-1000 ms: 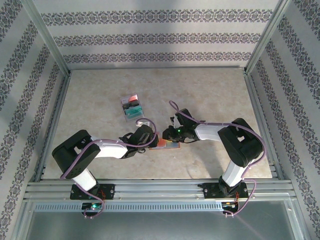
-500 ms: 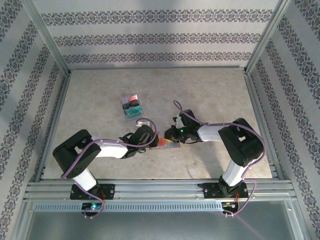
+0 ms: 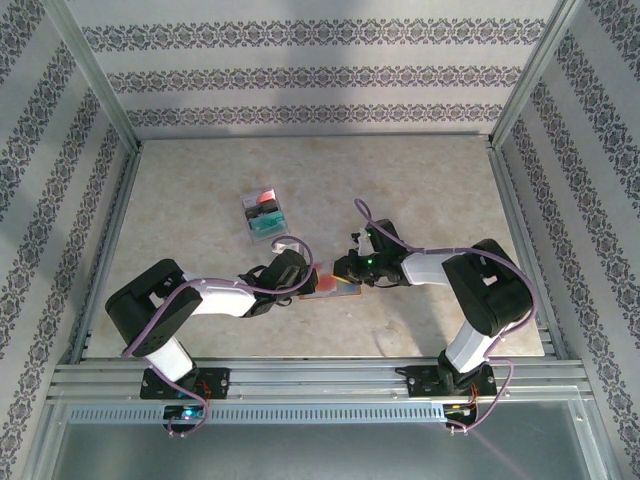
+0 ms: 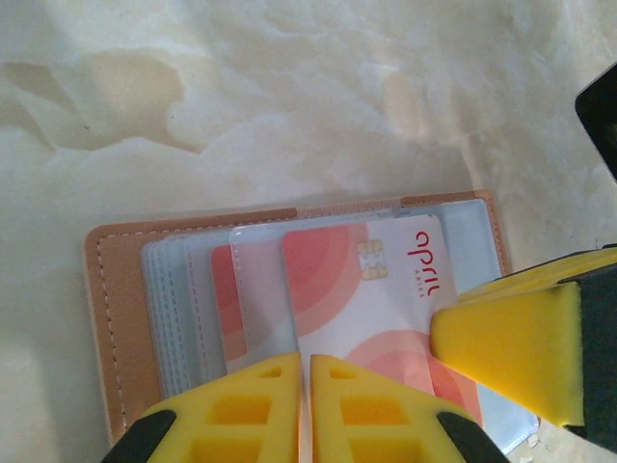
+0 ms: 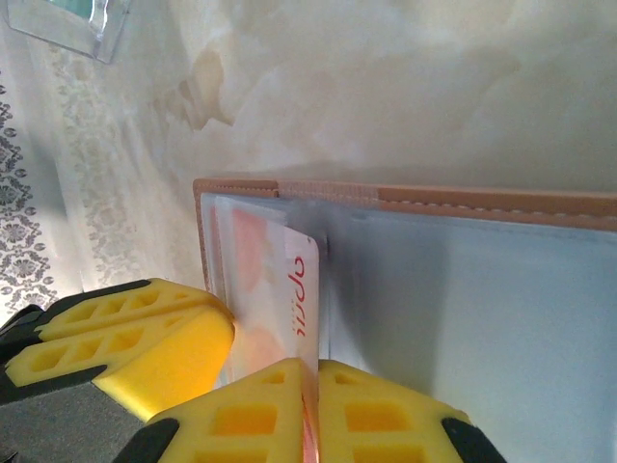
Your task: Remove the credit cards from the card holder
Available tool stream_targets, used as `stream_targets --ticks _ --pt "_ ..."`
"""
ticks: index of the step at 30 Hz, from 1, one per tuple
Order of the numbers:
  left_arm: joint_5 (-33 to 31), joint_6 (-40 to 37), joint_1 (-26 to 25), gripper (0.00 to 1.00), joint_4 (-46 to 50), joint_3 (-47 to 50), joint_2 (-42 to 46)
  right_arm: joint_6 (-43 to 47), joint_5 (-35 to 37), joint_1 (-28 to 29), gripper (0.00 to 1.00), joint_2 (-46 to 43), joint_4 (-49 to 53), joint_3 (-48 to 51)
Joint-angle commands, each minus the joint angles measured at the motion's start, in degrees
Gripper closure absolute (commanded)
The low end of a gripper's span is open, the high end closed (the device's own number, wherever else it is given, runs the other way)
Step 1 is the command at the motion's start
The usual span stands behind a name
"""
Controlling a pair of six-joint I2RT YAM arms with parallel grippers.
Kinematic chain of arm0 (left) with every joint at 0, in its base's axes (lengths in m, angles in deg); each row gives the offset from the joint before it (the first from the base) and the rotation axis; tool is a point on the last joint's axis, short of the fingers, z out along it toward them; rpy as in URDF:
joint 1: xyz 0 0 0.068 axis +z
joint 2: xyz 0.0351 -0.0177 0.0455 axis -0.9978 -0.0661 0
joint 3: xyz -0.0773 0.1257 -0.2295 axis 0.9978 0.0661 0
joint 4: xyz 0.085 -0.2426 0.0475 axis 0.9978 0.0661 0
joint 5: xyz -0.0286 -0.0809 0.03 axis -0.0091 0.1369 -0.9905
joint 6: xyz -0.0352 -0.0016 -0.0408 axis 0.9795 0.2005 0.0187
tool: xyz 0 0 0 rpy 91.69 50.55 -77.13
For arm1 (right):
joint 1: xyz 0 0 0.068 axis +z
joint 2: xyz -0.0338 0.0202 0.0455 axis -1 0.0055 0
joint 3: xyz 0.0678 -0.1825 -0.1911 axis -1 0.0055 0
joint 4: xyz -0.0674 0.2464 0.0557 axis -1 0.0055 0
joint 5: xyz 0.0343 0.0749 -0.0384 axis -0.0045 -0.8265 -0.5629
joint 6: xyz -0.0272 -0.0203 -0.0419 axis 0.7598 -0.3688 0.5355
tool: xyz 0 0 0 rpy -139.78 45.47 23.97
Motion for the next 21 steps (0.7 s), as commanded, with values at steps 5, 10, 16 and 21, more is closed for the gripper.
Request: stream_targets --ticks 5,10,16,21 --pt "0.0 0.9 0.6 0.87 3.4 1.3 -0.3 -0.2 0.9 -1.4 0.89 -1.3 -1.3 1.5" --pt "0.2 0.9 0.6 0.87 3.1 1.5 -0.3 -0.6 0.4 -1.4 0.87 -1.0 -2.5 1.8" --pt "0.1 1.0 0.6 0.87 2.9 1.7 0.0 -1.1 0.0 -1.6 0.91 -1.0 -3.6 2.3" --pt "-0.3 1.1 0.7 0.87 2.9 2.1 0.6 -0.9 0.2 -2.6 0.92 -1.8 -3.6 3.2"
